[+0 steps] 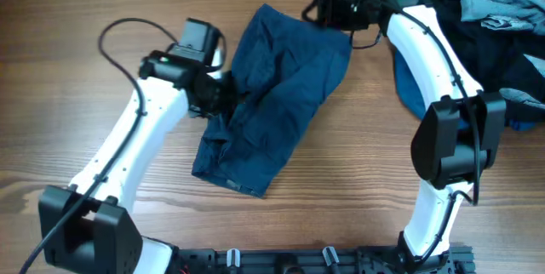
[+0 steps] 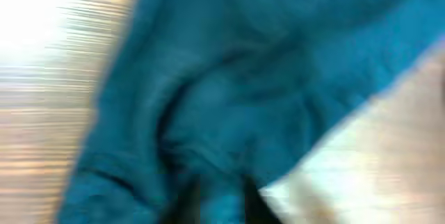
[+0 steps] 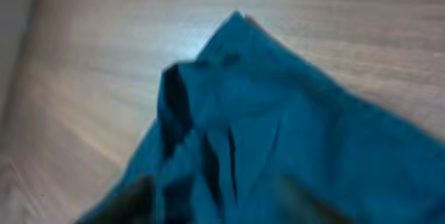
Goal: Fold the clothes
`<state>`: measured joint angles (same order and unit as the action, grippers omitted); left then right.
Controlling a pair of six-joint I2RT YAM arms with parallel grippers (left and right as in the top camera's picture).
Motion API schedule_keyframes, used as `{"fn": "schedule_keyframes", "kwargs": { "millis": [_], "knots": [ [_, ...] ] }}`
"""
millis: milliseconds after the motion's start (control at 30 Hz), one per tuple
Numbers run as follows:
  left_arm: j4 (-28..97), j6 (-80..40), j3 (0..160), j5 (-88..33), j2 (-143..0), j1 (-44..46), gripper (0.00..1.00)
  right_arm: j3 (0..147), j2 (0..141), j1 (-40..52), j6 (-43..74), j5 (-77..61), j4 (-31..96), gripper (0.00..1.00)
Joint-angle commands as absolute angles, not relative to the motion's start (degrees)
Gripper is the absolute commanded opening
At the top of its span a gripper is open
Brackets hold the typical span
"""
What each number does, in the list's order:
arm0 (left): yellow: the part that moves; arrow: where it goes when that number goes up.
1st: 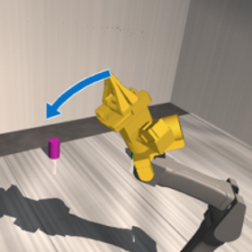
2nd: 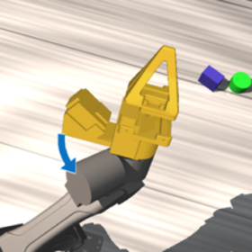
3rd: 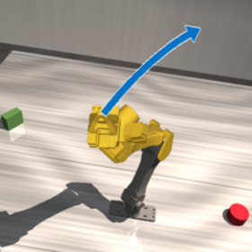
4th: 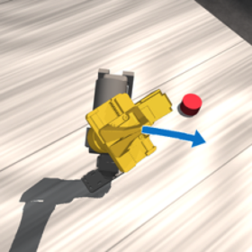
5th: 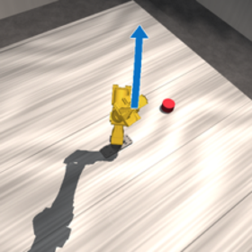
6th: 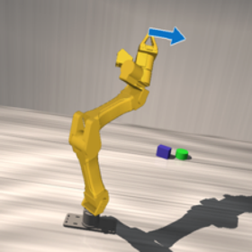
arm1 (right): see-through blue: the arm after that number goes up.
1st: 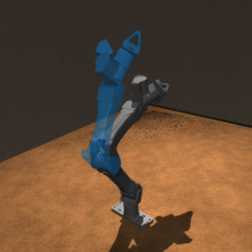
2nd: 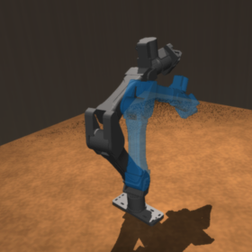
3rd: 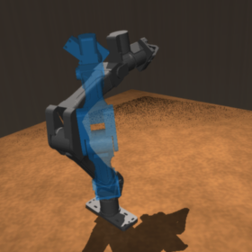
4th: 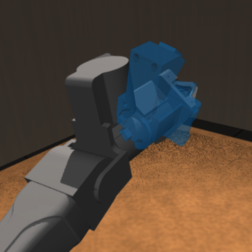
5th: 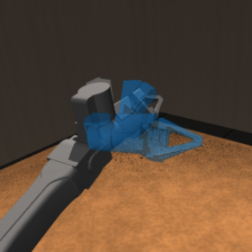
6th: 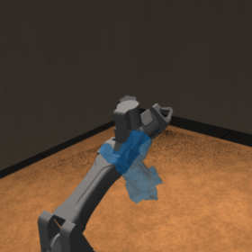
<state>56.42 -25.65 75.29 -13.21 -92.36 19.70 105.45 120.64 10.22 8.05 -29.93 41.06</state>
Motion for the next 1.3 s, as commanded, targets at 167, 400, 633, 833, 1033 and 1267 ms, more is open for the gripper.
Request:
{"fn": "schedule_keyframes", "kwargs": {
  "millis": [167, 400, 633, 833, 1033, 1267],
  "knots": [
    [55.5, -29.7, 75.5, -17.4, -92.2, 29.5, 0.04, 105.6, 122.7, 12.0, 4.5, -28.3, 42.4, 0.05],
    [46.6, -40.0, 62.6, -8.8, -92.9, 29.0, 0.04, 105.5, 124.7, 14.9, 4.6, -30.0, 40.6, 0.04],
    [44.3, -43.2, 54.0, -3.1, -92.9, 26.3, 0.04, 105.5, 129.1, 16.2, 6.5, -27.4, 37.7, 0.04],
    [40.5, -47.0, 49.9, -0.1, -92.9, 24.2, 0.04, 105.5, 134.5, 16.2, 9.1, -22.4, 37.2, 0.04],
    [34.5, -47.0, 49.7, 6.9, -93.4, 23.4, 0.04, 105.5, 134.7, 16.2, 17.6, -4.0, 44.0, 0.04],
    [25.6, -47.0, 49.7, 11.4, -99.7, 22.5, 0.04, 105.5, 134.7, 16.1, 21.4, 0.4, 54.3, 0.05]
  ]
}}
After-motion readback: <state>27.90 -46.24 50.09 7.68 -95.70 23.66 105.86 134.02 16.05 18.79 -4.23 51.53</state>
